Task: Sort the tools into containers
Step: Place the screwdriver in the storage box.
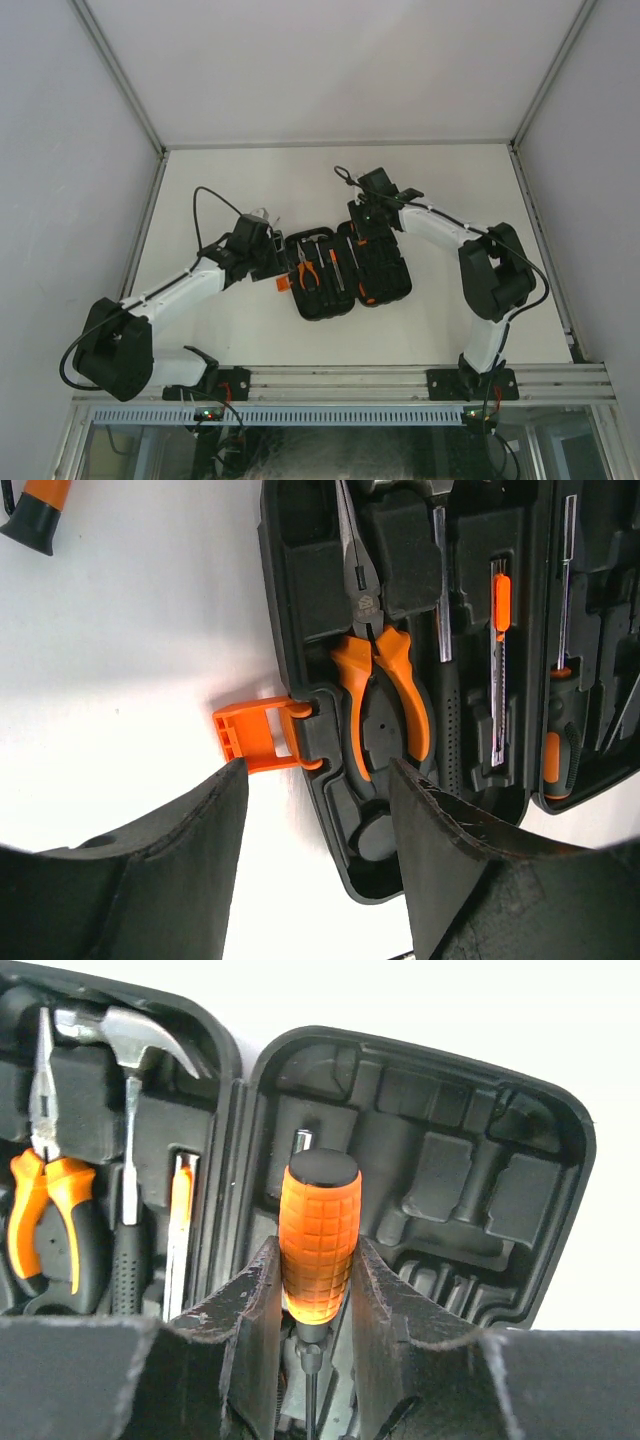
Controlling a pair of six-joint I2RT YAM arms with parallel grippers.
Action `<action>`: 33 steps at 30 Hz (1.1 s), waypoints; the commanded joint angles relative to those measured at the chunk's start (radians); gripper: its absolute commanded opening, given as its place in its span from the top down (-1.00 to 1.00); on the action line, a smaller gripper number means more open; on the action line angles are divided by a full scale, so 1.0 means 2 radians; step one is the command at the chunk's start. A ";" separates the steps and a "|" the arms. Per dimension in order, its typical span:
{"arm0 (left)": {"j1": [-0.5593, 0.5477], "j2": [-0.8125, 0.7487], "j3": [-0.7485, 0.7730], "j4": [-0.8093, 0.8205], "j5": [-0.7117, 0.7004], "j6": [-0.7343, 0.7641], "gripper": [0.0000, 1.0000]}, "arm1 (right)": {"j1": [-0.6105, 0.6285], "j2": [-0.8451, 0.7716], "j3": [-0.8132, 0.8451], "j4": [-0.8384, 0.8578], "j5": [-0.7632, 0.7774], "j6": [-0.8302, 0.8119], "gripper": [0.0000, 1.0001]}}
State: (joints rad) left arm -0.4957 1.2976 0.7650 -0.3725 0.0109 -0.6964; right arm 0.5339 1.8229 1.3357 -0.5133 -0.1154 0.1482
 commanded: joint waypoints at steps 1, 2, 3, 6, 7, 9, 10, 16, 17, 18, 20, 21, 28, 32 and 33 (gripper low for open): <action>0.002 -0.008 0.016 0.002 0.000 0.006 -0.24 | 0.004 0.009 0.033 0.008 0.039 -0.002 0.95; 0.003 -0.007 0.017 0.001 0.001 0.007 -0.24 | 0.004 0.012 0.035 0.009 0.043 -0.003 0.94; 0.002 -0.007 0.017 0.001 0.002 0.007 -0.24 | 0.004 0.015 0.037 0.010 0.044 -0.005 0.93; 0.002 -0.008 0.016 0.001 0.003 0.008 -0.24 | 0.005 0.030 0.049 0.004 0.048 -0.012 0.90; 0.002 -0.009 0.016 0.001 0.003 0.008 -0.24 | 0.005 0.034 0.052 0.001 0.050 -0.013 0.89; 0.002 -0.011 0.015 0.001 0.002 0.008 -0.24 | 0.005 0.043 0.059 -0.005 0.052 -0.015 0.86; 0.002 -0.011 0.014 0.001 0.002 0.008 -0.24 | 0.005 0.047 0.060 -0.005 0.053 -0.015 0.84; 0.002 -0.013 0.007 0.004 0.002 0.006 -0.24 | 0.007 0.063 0.065 -0.011 0.052 -0.010 0.71; 0.002 -0.014 0.007 0.005 0.003 0.006 -0.24 | 0.006 0.066 0.066 -0.013 0.052 -0.007 0.68; 0.002 -0.014 0.005 0.004 0.003 0.006 -0.24 | 0.006 0.069 0.067 -0.013 0.052 -0.005 0.65; 0.002 -0.014 0.005 0.005 0.003 0.006 -0.24 | 0.006 0.072 0.068 -0.014 0.053 -0.001 0.56; 0.002 -0.015 0.005 0.005 0.003 0.006 -0.24 | 0.007 0.074 0.068 -0.013 0.054 0.000 0.52; 0.002 -0.010 0.004 0.007 0.009 0.009 -0.24 | 0.007 0.069 0.068 -0.015 0.086 0.013 0.24; 0.002 -0.010 0.005 0.007 0.009 0.010 -0.24 | 0.005 0.066 0.069 -0.015 0.083 0.019 0.17; 0.002 -0.010 0.005 0.008 0.009 0.010 -0.25 | 0.004 0.066 0.069 -0.015 0.080 0.021 0.16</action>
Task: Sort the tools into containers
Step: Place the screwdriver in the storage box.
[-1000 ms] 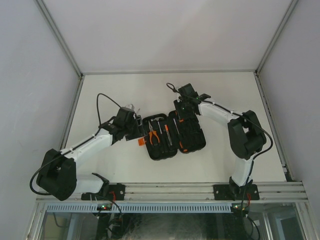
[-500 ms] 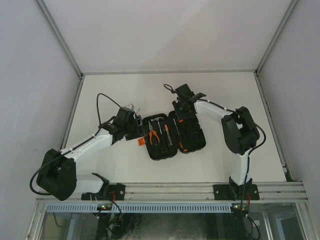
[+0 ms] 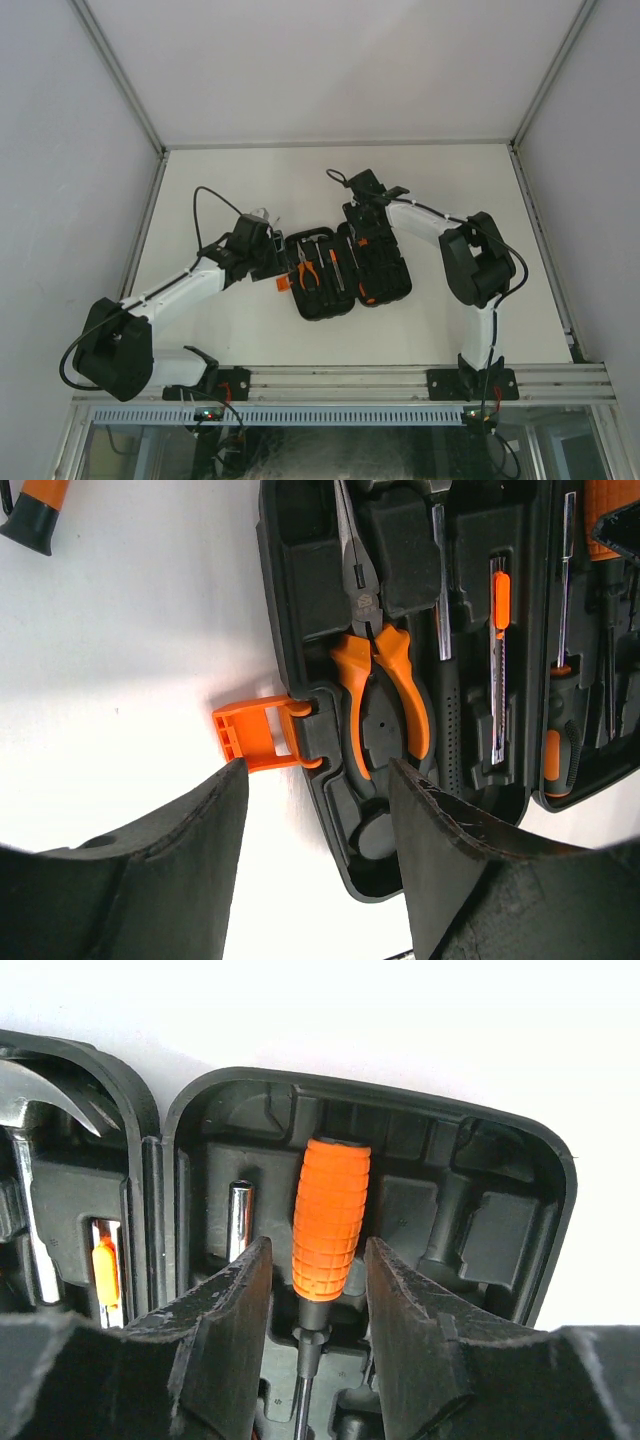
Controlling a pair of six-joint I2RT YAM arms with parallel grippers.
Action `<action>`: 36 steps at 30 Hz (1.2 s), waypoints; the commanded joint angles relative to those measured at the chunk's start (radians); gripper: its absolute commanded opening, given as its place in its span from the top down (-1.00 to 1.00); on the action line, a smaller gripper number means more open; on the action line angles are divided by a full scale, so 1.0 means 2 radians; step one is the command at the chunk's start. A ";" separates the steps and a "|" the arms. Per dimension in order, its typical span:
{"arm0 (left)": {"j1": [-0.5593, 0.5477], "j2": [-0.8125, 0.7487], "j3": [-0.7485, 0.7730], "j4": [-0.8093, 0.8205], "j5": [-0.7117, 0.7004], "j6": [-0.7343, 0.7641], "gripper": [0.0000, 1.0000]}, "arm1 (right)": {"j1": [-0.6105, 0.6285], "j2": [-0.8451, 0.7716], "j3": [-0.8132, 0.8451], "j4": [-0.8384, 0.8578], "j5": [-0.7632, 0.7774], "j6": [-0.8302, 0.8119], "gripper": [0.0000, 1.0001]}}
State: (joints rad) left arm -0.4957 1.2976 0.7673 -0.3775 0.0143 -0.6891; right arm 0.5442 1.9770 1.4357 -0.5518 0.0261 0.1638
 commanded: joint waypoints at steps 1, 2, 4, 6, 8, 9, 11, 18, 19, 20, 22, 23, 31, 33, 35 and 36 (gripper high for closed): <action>0.002 -0.010 0.004 0.011 0.007 0.006 -0.25 | -0.001 -0.012 0.019 0.004 0.008 0.014 0.15; 0.002 -0.010 0.004 0.011 0.008 0.006 -0.24 | -0.002 -0.014 0.019 0.004 0.008 0.016 0.14; 0.002 -0.009 0.004 0.011 0.008 0.006 -0.24 | -0.002 -0.022 0.017 0.002 0.009 0.017 0.15; 0.002 -0.008 0.005 0.012 0.008 0.006 -0.25 | -0.003 -0.031 0.016 0.000 0.009 0.016 0.18; 0.002 -0.006 0.006 0.012 0.010 0.006 -0.25 | -0.003 -0.038 0.016 -0.009 0.008 0.016 0.20; 0.002 -0.005 0.006 0.012 0.011 0.006 -0.24 | -0.003 -0.040 0.016 -0.012 0.006 0.015 0.20; 0.002 -0.003 0.007 0.013 0.012 0.006 -0.25 | -0.003 -0.044 0.013 -0.019 0.003 0.015 0.21; 0.002 0.000 0.008 0.015 0.014 0.006 -0.24 | -0.002 -0.050 0.000 -0.036 -0.009 0.014 0.22; 0.002 0.001 0.008 0.015 0.014 0.006 -0.24 | -0.002 -0.048 -0.001 -0.037 -0.013 0.013 0.24; 0.002 0.001 0.008 0.016 0.014 0.006 -0.24 | -0.002 -0.046 -0.001 -0.038 -0.018 0.013 0.26; 0.002 0.002 0.008 0.015 0.015 0.006 -0.24 | -0.003 -0.039 0.000 -0.039 -0.027 0.013 0.32; 0.002 0.002 0.008 0.016 0.015 0.006 -0.24 | -0.003 -0.035 0.000 -0.039 -0.030 0.014 0.36; 0.002 0.012 0.007 0.019 0.022 0.006 -0.24 | -0.003 -0.009 0.013 -0.040 -0.026 0.020 0.47; 0.002 0.014 0.007 0.020 0.023 0.006 -0.24 | -0.004 -0.003 0.019 -0.043 -0.022 0.022 0.48; 0.002 0.014 0.007 0.019 0.024 0.006 -0.24 | -0.004 0.004 0.024 -0.046 -0.020 0.024 0.49; 0.002 0.014 0.006 0.019 0.024 0.006 -0.24 | -0.004 0.007 0.027 -0.047 -0.020 0.026 0.49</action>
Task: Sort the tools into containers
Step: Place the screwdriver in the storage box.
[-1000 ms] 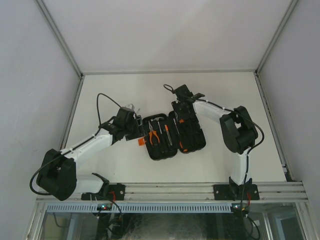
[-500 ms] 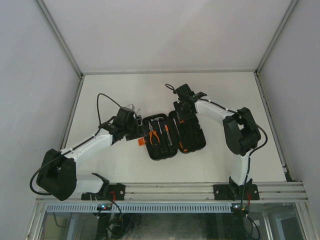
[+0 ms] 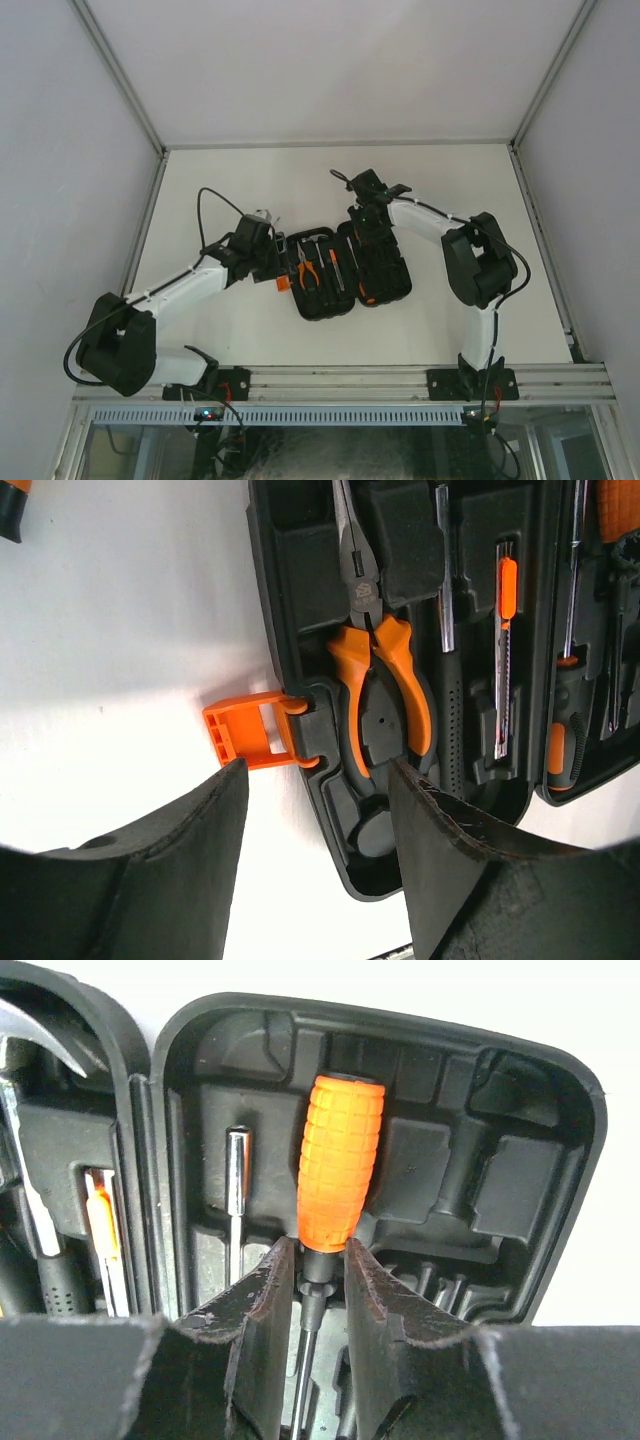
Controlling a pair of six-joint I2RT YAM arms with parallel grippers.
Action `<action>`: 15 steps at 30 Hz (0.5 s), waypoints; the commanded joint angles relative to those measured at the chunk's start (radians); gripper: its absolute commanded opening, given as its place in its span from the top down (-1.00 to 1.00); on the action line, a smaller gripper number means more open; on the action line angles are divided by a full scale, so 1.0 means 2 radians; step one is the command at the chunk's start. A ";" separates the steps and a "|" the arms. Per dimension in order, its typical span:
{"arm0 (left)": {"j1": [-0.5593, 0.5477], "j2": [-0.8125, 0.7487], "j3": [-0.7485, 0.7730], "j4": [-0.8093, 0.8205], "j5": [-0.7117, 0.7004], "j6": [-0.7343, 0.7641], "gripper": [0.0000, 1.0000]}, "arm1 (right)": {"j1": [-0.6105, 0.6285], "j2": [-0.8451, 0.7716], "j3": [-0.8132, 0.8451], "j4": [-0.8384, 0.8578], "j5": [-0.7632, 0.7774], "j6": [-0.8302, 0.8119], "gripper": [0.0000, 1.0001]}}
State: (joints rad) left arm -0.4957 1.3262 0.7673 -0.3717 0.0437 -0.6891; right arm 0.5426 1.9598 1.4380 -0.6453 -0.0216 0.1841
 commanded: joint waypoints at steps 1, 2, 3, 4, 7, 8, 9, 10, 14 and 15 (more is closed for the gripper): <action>0.002 0.000 0.007 0.017 0.009 0.006 -0.24 | -0.004 0.019 0.028 -0.001 0.004 0.018 0.49; 0.002 -0.001 0.007 0.017 0.008 0.006 -0.24 | -0.004 0.021 0.030 -0.001 0.004 0.019 0.50; 0.002 0.000 0.007 0.017 0.009 0.006 -0.24 | -0.004 0.024 0.031 -0.001 0.005 0.021 0.50; 0.002 0.000 0.007 0.017 0.010 0.006 -0.24 | -0.005 0.025 0.032 0.001 0.005 0.024 0.51; 0.002 0.000 0.007 0.017 0.010 0.006 -0.24 | -0.007 0.024 0.029 0.010 0.007 0.038 0.54; 0.002 0.000 0.007 0.017 0.010 0.006 -0.24 | -0.008 0.023 0.027 0.014 0.009 0.042 0.54; 0.002 -0.001 0.007 0.018 0.011 0.006 -0.24 | -0.009 0.022 0.025 0.019 0.009 0.046 0.55; 0.002 0.000 0.006 0.017 0.011 0.006 -0.24 | -0.008 0.020 0.024 0.023 0.009 0.047 0.55; 0.002 0.000 0.006 0.017 0.011 0.006 -0.24 | -0.008 0.017 0.019 0.035 0.011 0.055 0.52; 0.002 0.000 0.006 0.017 0.012 0.006 -0.24 | -0.008 0.016 0.018 0.039 0.011 0.057 0.51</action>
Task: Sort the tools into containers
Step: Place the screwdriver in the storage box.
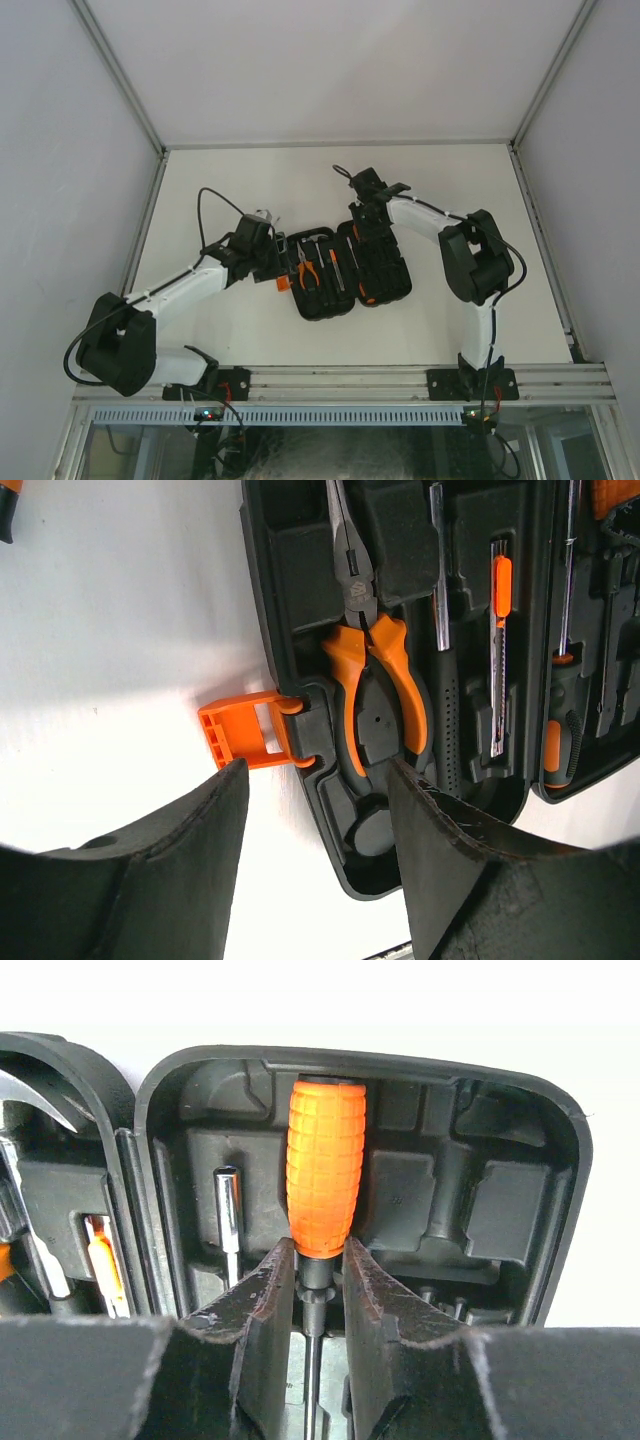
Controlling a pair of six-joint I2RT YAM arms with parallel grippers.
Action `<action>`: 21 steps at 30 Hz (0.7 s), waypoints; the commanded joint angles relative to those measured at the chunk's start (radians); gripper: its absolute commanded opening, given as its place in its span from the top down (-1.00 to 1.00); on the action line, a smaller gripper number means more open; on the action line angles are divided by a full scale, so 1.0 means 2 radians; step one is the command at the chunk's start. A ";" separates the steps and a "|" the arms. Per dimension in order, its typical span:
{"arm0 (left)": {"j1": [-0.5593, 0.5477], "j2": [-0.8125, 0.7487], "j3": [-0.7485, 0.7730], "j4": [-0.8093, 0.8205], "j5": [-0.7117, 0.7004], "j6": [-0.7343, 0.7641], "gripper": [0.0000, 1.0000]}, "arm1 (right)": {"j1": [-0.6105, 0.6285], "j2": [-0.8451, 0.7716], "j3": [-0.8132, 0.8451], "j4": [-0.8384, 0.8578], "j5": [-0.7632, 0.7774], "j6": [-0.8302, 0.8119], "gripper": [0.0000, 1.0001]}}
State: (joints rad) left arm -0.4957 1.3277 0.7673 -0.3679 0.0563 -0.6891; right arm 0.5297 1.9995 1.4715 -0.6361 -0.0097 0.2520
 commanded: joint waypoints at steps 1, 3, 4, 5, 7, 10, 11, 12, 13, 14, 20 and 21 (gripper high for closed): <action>0.002 0.000 0.006 0.015 0.006 0.006 -0.24 | -0.002 -0.004 0.000 0.038 0.005 0.025 0.51; 0.002 0.000 0.007 0.015 0.006 0.006 -0.24 | -0.001 -0.003 0.001 0.042 0.004 0.028 0.51; 0.002 -0.001 0.007 0.014 0.007 0.006 -0.24 | -0.002 -0.002 0.002 0.042 0.004 0.028 0.51; 0.002 0.000 0.007 0.014 0.007 0.006 -0.24 | -0.001 -0.002 0.004 0.042 0.005 0.028 0.51; 0.002 0.001 0.007 0.014 0.007 0.006 -0.24 | -0.001 -0.009 0.003 0.041 0.008 0.025 0.51; 0.002 0.002 0.008 0.015 0.008 0.006 -0.24 | -0.001 -0.032 -0.009 0.046 0.010 0.017 0.40; 0.002 0.003 0.009 0.015 0.008 0.006 -0.24 | 0.000 -0.042 -0.014 0.049 0.009 0.013 0.36; 0.002 0.004 0.010 0.015 0.008 0.006 -0.24 | 0.000 -0.052 -0.020 0.051 0.008 0.010 0.32; 0.002 0.005 0.012 0.015 0.008 0.006 -0.24 | 0.000 -0.063 -0.025 0.052 0.007 0.007 0.30; 0.002 0.005 0.013 0.015 0.009 0.006 -0.24 | 0.001 -0.073 -0.029 0.052 0.007 0.003 0.27; 0.002 0.011 0.016 0.017 0.011 0.006 -0.24 | 0.004 -0.097 -0.045 0.030 -0.001 -0.005 0.27; 0.002 0.011 0.016 0.017 0.012 0.006 -0.24 | 0.005 -0.096 -0.046 0.027 -0.001 -0.006 0.30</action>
State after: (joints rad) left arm -0.4957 1.3464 0.7673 -0.3672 0.0616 -0.6891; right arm 0.5316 1.8584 1.3880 -0.5808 -0.0036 0.2638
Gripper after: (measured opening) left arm 0.619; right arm 0.368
